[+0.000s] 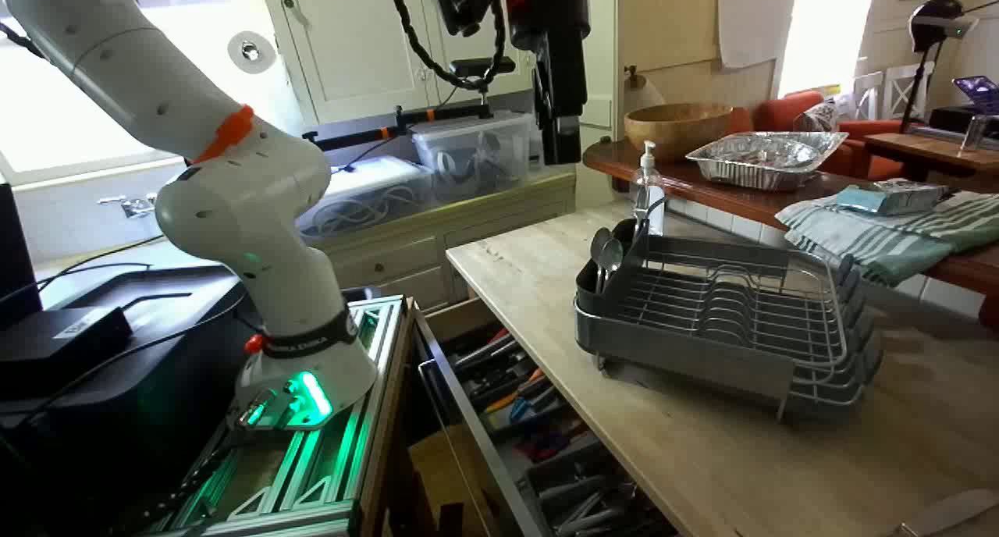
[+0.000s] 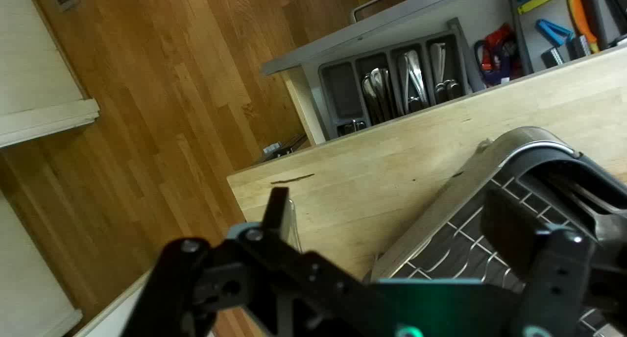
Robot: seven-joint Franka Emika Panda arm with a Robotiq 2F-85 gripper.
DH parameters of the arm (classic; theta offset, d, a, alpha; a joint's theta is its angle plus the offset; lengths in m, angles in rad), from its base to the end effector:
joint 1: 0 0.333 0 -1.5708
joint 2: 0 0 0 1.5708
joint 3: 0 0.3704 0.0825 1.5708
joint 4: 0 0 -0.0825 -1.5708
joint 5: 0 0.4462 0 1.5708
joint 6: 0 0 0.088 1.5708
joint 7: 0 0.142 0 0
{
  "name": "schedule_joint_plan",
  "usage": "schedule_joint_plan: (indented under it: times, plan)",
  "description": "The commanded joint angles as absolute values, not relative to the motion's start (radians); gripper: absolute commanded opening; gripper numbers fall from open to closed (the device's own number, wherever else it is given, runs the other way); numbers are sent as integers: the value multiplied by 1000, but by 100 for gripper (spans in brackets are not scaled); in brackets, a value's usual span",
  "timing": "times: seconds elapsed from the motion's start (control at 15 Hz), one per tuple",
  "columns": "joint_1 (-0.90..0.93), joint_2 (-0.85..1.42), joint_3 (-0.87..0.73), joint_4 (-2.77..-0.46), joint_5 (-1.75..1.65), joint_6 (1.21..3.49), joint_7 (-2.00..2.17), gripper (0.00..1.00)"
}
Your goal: Move two forks to the next space on the right
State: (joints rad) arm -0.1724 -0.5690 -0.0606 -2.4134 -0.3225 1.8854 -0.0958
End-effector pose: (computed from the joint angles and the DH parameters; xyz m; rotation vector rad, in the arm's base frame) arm 0.3980 -0.1316 0.5139 2.8622 -0.0489 -0.0045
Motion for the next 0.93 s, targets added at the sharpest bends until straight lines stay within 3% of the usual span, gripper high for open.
schedule_joint_plan:
  times: [0.0, 0.47, 0.87]
  plan:
    - [-154, -569, -75, -2411, -330, 1880, -89, 100]
    - [-145, -561, -75, -2406, -325, 1889, -97, 100]
    - [-6, -452, -58, -2379, -287, 2156, -240, 100]
